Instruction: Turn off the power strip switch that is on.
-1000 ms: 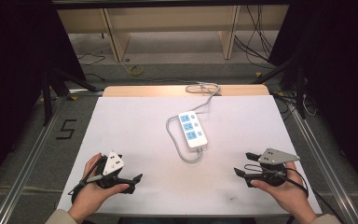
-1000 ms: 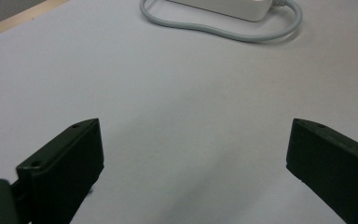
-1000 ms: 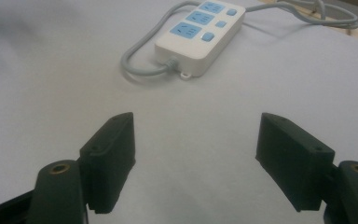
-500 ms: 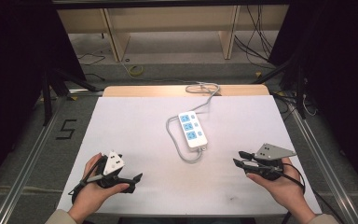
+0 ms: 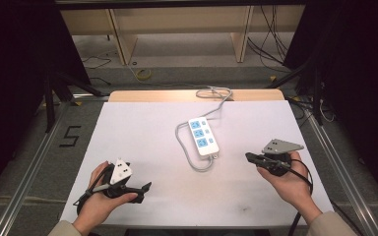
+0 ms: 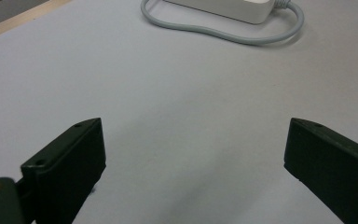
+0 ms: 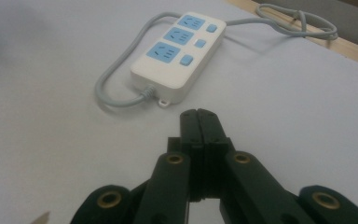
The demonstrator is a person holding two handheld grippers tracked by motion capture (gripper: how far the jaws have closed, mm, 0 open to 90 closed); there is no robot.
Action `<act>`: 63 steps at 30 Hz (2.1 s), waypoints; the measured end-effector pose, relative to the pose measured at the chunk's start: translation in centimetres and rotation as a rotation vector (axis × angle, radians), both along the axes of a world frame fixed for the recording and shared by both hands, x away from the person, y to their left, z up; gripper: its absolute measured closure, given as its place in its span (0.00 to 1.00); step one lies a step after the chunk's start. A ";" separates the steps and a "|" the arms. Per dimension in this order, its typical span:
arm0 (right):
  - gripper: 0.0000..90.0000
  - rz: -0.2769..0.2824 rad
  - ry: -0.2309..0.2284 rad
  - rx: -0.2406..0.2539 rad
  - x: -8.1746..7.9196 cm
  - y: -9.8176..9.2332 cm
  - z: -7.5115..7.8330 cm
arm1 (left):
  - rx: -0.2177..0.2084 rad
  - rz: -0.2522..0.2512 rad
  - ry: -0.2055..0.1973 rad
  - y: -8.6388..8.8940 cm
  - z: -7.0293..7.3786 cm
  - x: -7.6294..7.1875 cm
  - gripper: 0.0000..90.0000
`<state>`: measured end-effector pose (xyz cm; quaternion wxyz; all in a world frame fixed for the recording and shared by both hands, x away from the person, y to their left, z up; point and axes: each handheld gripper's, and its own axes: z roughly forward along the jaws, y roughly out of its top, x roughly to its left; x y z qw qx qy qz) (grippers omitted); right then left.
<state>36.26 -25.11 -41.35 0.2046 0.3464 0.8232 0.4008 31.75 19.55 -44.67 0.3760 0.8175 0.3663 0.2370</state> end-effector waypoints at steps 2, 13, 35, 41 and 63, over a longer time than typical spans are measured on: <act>1.00 0.005 0.010 -0.009 0.4 0.5 0.2 | -0.002 0.003 0.000 0.1 0.0 0.0 0.06; 1.00 0.024 0.043 -0.045 2.6 3.4 0.8 | -0.001 -0.002 0.002 0.0 0.0 0.0 0.06; 1.00 -0.003 0.083 -0.062 5.8 5.7 1.6 | -0.003 -0.005 0.002 -0.1 0.0 0.1 0.06; 1.00 -0.009 0.095 -0.075 6.7 6.3 1.6 | -0.005 -0.004 0.000 -0.2 0.0 0.1 0.06; 1.00 -0.029 0.133 -0.110 9.3 7.8 1.4 | 0.001 -0.009 0.006 -0.3 -0.1 0.2 0.06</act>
